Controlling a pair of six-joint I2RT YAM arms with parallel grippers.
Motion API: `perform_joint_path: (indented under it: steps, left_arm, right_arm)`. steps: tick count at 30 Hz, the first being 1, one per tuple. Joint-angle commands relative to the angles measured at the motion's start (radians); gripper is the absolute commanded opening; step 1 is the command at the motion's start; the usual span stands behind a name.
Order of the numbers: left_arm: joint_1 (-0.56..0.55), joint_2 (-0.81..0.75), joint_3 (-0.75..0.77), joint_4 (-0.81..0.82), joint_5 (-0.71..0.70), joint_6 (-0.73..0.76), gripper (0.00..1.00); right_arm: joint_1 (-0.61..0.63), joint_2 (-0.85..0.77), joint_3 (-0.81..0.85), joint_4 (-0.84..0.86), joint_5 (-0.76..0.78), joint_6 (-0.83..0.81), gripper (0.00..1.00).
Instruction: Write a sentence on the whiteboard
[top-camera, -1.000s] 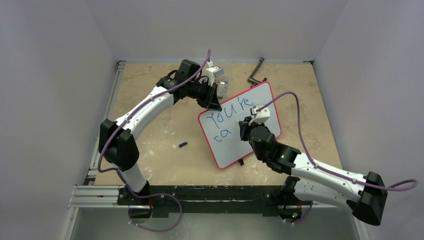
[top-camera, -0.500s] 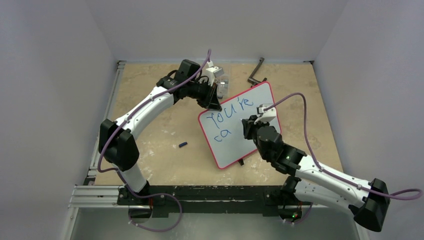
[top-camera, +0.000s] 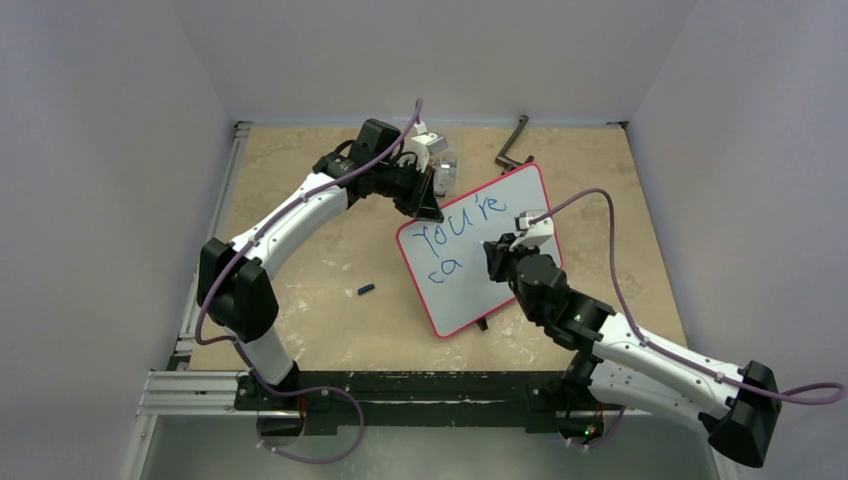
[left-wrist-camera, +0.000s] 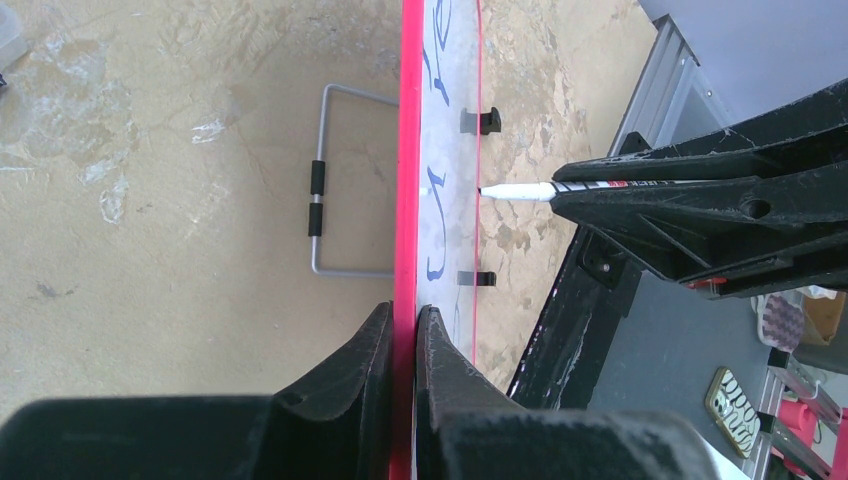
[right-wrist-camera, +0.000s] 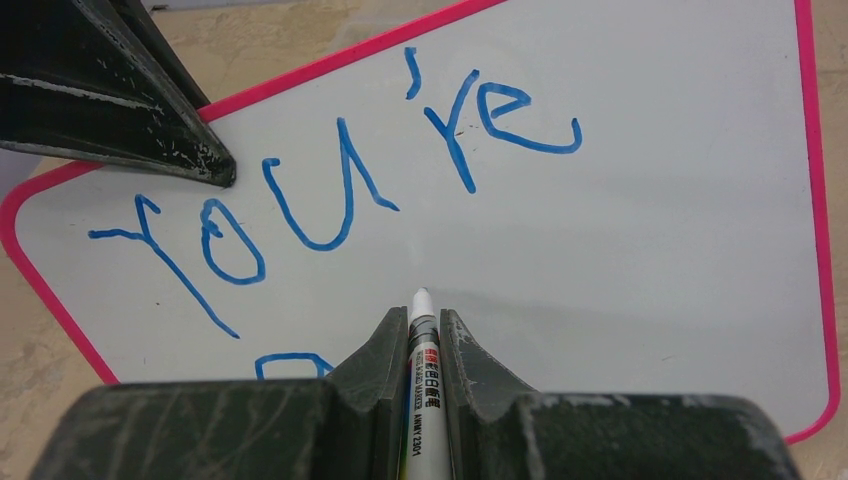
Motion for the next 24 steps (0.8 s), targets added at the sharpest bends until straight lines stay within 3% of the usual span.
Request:
perform_joint_path:
  steps: [1,24]
  left_arm:
    - [0.009,-0.045,-0.003,0.026,-0.096,0.036,0.0]
    - [0.01,-0.044,0.0,0.028,-0.092,0.032,0.0]
  right_arm:
    - [-0.012,-0.013,-0.004,0.044,-0.021,0.006,0.0]
    - [-0.038,-0.032,-0.055,0.14,-0.242,-0.029,0.0]
